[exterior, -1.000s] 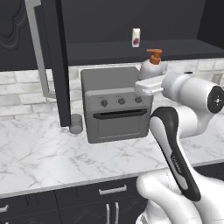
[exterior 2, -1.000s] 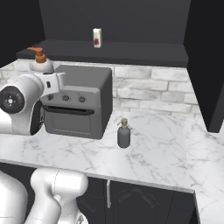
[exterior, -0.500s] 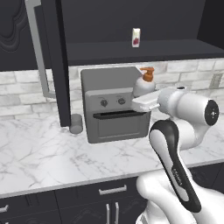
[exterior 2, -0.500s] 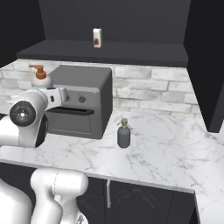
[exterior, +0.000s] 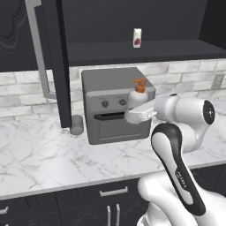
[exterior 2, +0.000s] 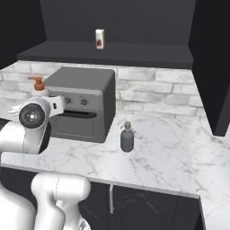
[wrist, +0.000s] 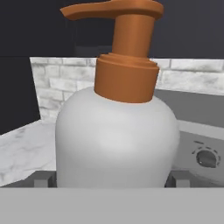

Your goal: Pick the soap dispenser and soap dispenser from the cabinet and place them on the counter.

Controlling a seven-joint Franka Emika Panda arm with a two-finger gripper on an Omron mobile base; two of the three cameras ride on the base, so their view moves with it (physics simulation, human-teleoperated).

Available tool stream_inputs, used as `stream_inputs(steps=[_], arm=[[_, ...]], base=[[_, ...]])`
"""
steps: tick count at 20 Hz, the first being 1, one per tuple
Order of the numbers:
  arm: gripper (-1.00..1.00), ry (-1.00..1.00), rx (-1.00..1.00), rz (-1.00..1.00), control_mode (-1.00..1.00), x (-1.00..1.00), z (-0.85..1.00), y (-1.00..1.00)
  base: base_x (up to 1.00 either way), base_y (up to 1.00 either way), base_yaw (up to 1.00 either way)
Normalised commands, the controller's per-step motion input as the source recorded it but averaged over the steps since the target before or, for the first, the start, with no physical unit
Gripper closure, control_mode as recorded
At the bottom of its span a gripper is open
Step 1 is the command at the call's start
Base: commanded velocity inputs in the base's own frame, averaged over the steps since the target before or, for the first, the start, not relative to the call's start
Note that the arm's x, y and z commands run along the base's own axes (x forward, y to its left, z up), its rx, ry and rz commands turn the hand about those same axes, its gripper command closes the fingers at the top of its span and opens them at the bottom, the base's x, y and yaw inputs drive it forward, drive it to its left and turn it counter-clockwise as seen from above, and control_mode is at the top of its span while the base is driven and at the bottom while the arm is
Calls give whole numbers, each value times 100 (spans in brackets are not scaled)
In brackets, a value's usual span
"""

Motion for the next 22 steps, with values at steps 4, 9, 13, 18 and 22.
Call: stream_inputs(steps=[4, 9, 13, 18, 22], arm=[[100, 3, 0, 9, -100, 0, -54, 27], [100, 0, 0, 8, -100, 0, -53, 35], [100, 0, 0, 6, -100, 1, -52, 49], [100, -1, 0, 4, -100, 9, -49, 60], [100, -3, 0, 3, -100, 13, -46, 62]], base=[[0, 0, 0], [0, 0, 0], [0, 0, 0], [0, 0, 0], [0, 0, 0]])
